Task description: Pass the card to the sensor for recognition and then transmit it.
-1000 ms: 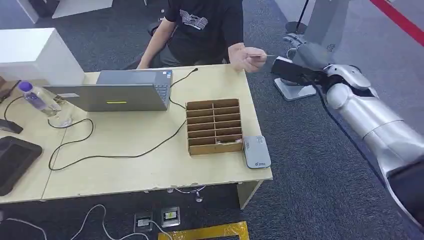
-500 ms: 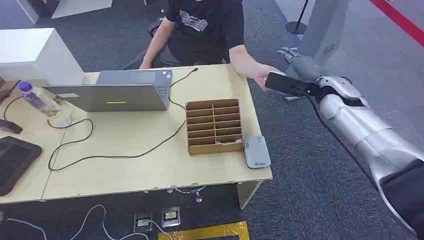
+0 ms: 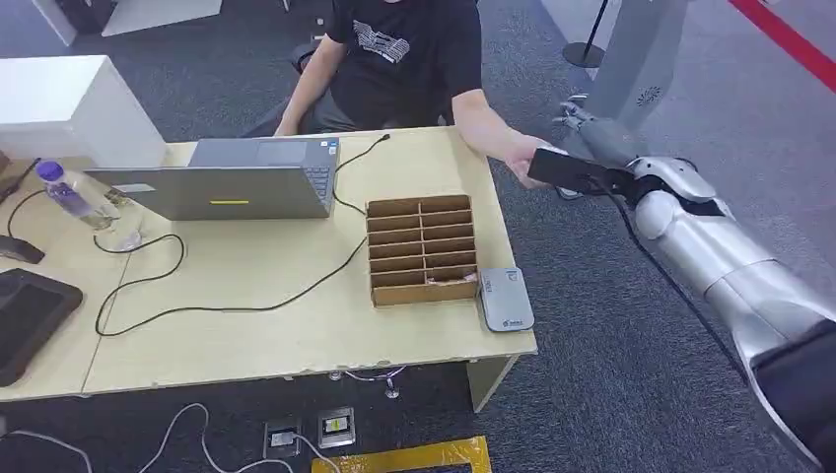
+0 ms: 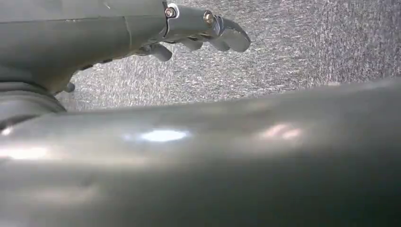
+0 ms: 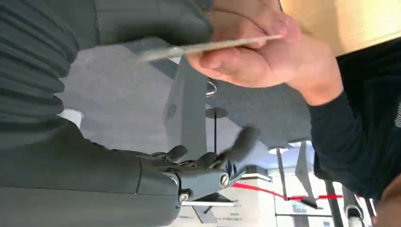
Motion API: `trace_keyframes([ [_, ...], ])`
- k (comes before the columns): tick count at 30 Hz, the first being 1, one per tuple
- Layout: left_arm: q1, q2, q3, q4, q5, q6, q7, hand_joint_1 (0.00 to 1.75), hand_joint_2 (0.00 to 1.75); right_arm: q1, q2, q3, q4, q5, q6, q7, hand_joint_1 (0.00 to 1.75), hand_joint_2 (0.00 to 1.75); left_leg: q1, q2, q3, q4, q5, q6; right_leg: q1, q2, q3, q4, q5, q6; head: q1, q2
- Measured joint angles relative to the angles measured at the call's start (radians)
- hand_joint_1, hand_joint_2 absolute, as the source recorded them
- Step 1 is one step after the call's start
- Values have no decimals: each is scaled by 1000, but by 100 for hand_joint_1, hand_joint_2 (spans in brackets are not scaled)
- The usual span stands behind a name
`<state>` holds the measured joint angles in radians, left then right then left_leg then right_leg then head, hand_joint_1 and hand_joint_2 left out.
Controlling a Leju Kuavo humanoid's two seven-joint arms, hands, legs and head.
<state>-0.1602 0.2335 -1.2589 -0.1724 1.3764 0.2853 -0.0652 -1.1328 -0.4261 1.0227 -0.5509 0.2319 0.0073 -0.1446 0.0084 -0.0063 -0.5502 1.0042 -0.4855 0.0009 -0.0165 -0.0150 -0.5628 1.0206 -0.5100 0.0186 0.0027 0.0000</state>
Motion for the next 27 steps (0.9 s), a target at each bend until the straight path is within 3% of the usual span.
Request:
trace_keyframes([
  [13,2,23,-18,0,-3,5,3,0,0,35,-34,-55,-28,2,2,3,175,175,0,0,0,0,0,0,0,0,0,0,0,0,0,0],
  [27,2,22,-21,0,-3,11,10,0,0,46,-32,-78,-34,22,-7,-20,175,175,0,0,0,0,0,0,0,0,0,0,0,0,0,0],
])
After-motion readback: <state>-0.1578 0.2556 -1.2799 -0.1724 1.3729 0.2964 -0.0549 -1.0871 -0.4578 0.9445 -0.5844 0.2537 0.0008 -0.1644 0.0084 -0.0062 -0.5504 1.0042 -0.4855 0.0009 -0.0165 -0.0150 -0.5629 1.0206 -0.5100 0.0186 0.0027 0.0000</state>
